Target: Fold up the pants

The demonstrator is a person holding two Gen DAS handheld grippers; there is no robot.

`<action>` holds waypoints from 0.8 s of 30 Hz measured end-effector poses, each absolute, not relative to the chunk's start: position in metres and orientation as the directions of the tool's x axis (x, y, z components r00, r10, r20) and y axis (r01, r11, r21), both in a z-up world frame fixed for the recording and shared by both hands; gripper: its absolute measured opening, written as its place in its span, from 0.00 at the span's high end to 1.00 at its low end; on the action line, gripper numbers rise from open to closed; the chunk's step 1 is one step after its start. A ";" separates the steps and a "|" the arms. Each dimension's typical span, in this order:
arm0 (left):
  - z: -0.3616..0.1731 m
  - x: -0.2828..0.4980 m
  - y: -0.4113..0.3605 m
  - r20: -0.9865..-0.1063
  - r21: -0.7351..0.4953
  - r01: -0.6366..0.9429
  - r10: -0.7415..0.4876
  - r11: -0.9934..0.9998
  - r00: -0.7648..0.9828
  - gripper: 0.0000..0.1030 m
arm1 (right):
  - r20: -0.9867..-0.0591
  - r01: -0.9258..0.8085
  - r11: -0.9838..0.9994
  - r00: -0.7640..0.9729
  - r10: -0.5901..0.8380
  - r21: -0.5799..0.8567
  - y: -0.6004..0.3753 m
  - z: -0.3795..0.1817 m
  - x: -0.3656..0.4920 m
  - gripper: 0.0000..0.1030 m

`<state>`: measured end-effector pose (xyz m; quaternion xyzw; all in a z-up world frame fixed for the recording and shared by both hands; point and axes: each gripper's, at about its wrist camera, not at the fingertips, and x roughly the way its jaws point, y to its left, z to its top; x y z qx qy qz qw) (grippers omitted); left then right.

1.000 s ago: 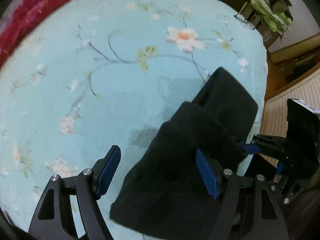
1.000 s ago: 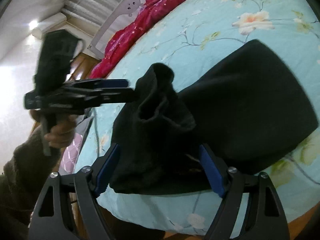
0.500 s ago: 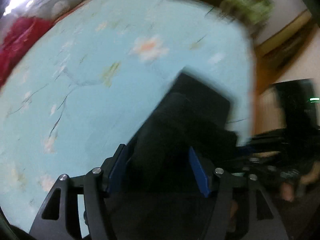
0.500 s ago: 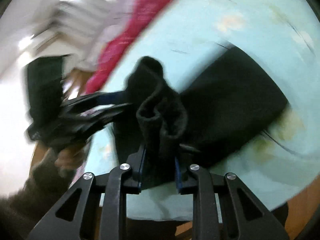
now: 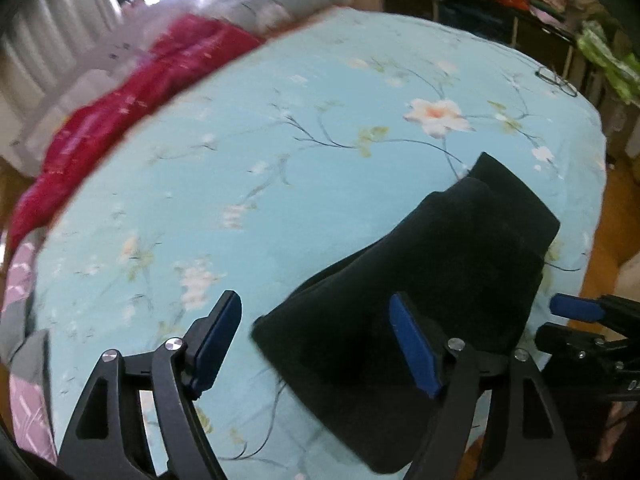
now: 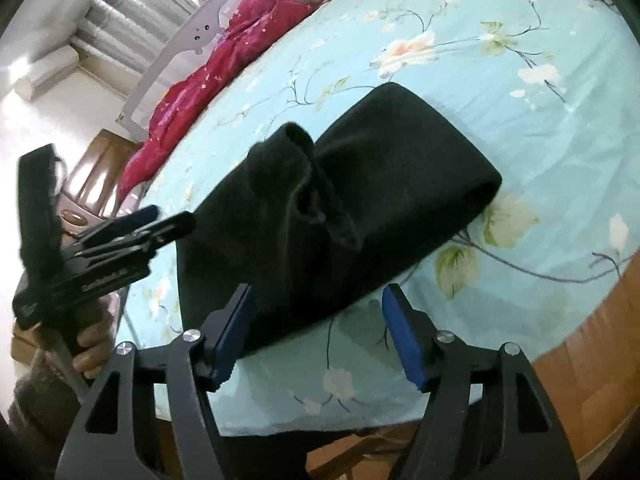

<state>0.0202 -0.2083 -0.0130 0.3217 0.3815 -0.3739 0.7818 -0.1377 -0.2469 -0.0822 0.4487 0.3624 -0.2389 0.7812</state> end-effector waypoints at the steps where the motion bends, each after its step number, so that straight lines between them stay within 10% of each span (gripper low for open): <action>1: -0.012 0.016 -0.204 -0.826 0.237 0.820 -0.336 0.521 0.453 0.24 | -0.783 0.701 0.483 0.620 -0.049 0.525 -0.244 -0.082 -0.139 0.30; 24: -0.009 0.032 -0.216 -0.849 0.342 0.775 -0.179 0.531 0.497 0.22 | -0.744 0.691 0.471 0.660 -0.102 0.549 -0.243 -0.080 -0.161 0.21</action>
